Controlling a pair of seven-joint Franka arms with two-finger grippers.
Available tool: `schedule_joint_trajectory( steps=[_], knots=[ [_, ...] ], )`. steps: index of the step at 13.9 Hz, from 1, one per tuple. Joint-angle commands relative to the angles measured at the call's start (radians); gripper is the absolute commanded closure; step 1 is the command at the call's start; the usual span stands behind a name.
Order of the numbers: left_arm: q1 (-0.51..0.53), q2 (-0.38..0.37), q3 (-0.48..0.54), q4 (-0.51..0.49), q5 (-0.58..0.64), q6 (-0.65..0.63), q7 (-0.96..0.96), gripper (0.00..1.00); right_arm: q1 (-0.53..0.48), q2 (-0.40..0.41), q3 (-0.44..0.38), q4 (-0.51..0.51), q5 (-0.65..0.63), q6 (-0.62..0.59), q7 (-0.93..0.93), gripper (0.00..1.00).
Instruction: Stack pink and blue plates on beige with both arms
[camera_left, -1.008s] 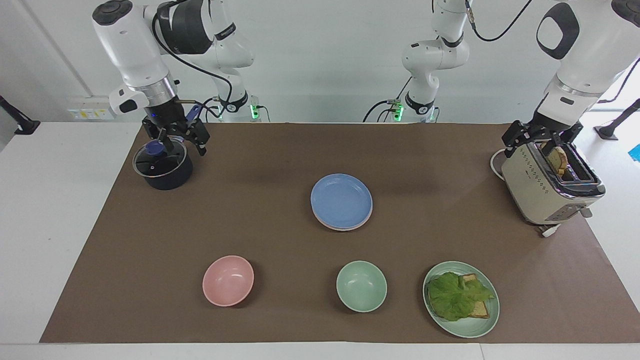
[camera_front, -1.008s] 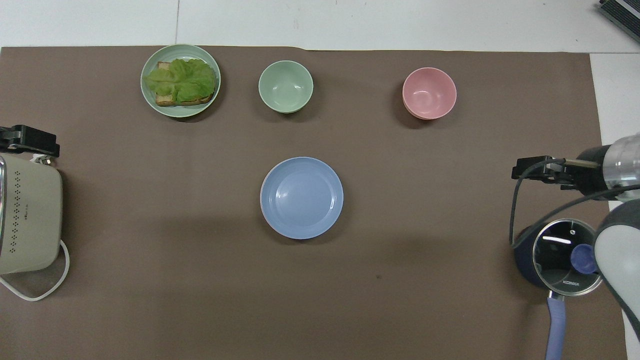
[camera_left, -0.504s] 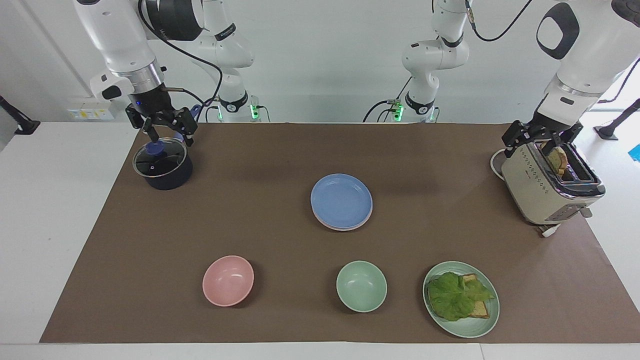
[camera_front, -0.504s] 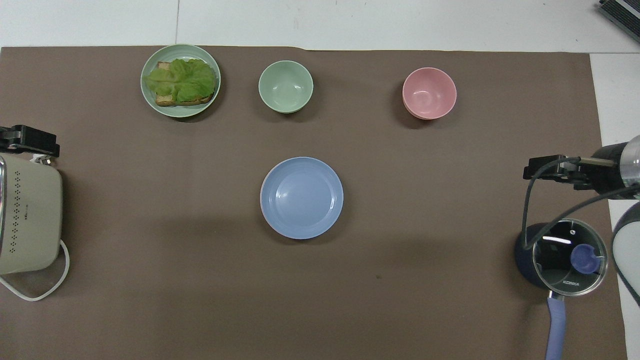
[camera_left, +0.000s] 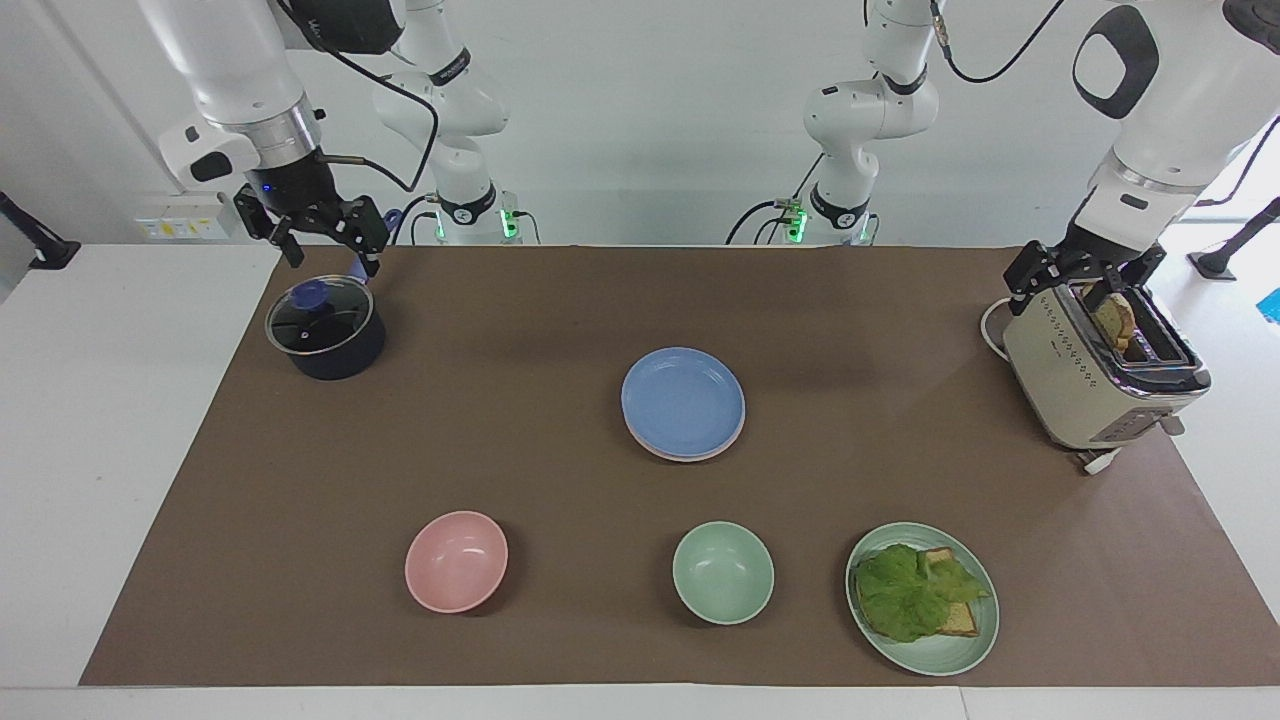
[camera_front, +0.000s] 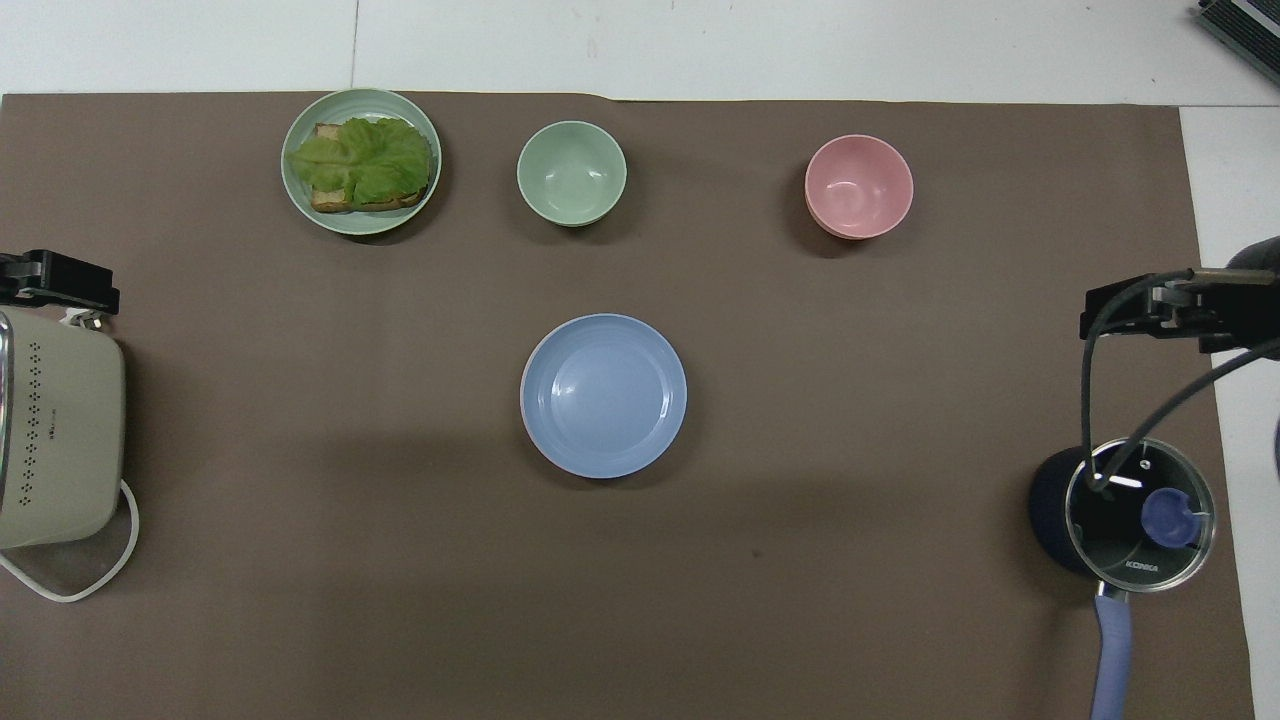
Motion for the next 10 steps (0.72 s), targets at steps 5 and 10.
schedule_joint_trajectory(
  steps=[5,10],
  knots=[
    [0.01,-0.007,-0.006,-0.005,0.011,-0.009,0.008,0.0,0.011,0.018,0.009,0.026,0.009,-0.004,0.036,0.0],
    [0.01,-0.009,-0.007,-0.005,0.011,-0.009,0.008,0.0,0.001,0.015,0.007,0.021,0.01,-0.015,0.024,0.0]
  ],
)
